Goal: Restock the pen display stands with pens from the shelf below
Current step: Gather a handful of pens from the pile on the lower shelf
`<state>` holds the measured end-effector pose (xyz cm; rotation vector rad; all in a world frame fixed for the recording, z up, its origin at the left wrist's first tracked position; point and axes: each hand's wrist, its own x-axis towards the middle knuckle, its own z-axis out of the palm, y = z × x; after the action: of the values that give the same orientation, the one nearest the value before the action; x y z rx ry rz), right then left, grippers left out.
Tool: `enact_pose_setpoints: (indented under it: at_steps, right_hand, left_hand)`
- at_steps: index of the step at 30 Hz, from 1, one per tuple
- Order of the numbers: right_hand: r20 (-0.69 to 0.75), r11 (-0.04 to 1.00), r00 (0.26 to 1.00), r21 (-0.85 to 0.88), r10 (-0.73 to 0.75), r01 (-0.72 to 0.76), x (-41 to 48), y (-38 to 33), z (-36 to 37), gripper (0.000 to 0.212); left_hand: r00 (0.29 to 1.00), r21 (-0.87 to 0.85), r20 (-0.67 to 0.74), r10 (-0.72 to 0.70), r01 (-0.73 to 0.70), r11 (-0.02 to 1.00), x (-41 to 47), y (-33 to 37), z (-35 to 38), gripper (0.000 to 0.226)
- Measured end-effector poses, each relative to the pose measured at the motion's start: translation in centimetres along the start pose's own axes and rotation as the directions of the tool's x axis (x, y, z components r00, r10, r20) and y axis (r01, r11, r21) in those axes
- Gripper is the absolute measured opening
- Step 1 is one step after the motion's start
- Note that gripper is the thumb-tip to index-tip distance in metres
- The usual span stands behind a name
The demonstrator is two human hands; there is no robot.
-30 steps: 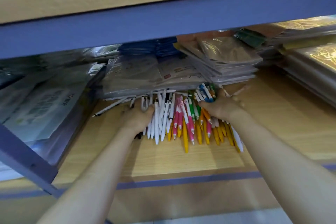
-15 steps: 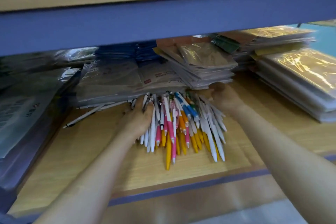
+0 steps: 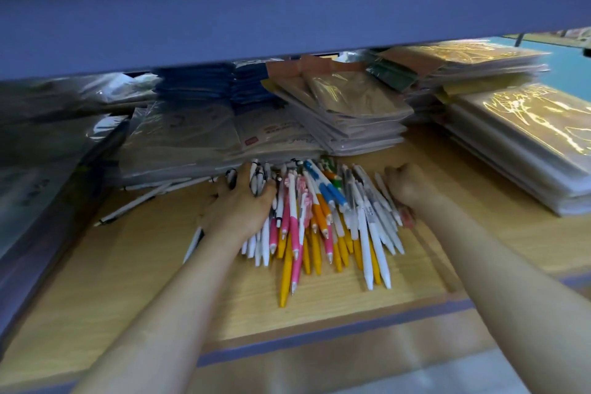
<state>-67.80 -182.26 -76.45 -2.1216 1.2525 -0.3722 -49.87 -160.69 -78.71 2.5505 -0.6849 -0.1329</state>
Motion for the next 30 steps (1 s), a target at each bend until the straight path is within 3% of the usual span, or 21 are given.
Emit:
enact_pose_setpoints:
  at_steps: [3,5,7,9,14,18,25,30]
  right_hand:
    - [0.131,0.996,0.991,-0.083,-0.001,0.012,-1.6,-2.0,2.1,0.082]
    - [0.187,0.994,0.982,-0.108,0.022,-0.001,-2.2,-3.6,3.3,0.122]
    - [0.196,0.988,0.980,-0.154,0.034,-0.003,-2.9,-4.6,4.3,0.151]
    - [0.184,0.977,0.982,-0.211,0.034,0.006,-3.1,-4.8,5.1,0.165]
    - [0.166,0.963,0.986,-0.269,0.021,0.025,-2.9,-4.4,5.5,0.162]
    - [0.159,0.957,0.987,-0.290,0.019,0.028,-3.0,-4.3,5.6,0.151]
    - [0.149,0.976,0.989,-0.217,0.026,0.007,-3.3,-4.6,5.4,0.120]
    - [0.105,0.971,0.995,-0.239,-0.003,0.029,-3.6,-4.5,6.0,0.113]
  left_hand:
    - [0.997,-0.171,0.078,0.026,-0.013,0.985,0.3,0.0,-1.3,0.073]
    - [0.999,-0.267,-0.005,0.037,-0.037,0.963,1.0,-1.2,-3.0,0.067]
    - [0.991,-0.080,-0.131,0.034,-0.045,0.996,2.6,-3.5,-4.8,0.047]
    - [0.992,0.148,-0.122,0.022,-0.004,0.989,4.4,-6.2,-5.8,0.039]
    - [0.986,0.300,0.002,-0.167,0.158,0.941,6.4,-11.5,-5.8,0.056]
    - [0.997,0.361,-0.003,-0.078,0.073,0.930,6.2,-13.3,-7.0,0.064]
    - [0.977,0.294,-0.124,-0.171,0.201,0.935,5.8,-13.6,-7.5,0.061]
    - [0.992,0.283,-0.015,-0.127,0.126,0.951,4.9,-14.4,-6.9,0.059]
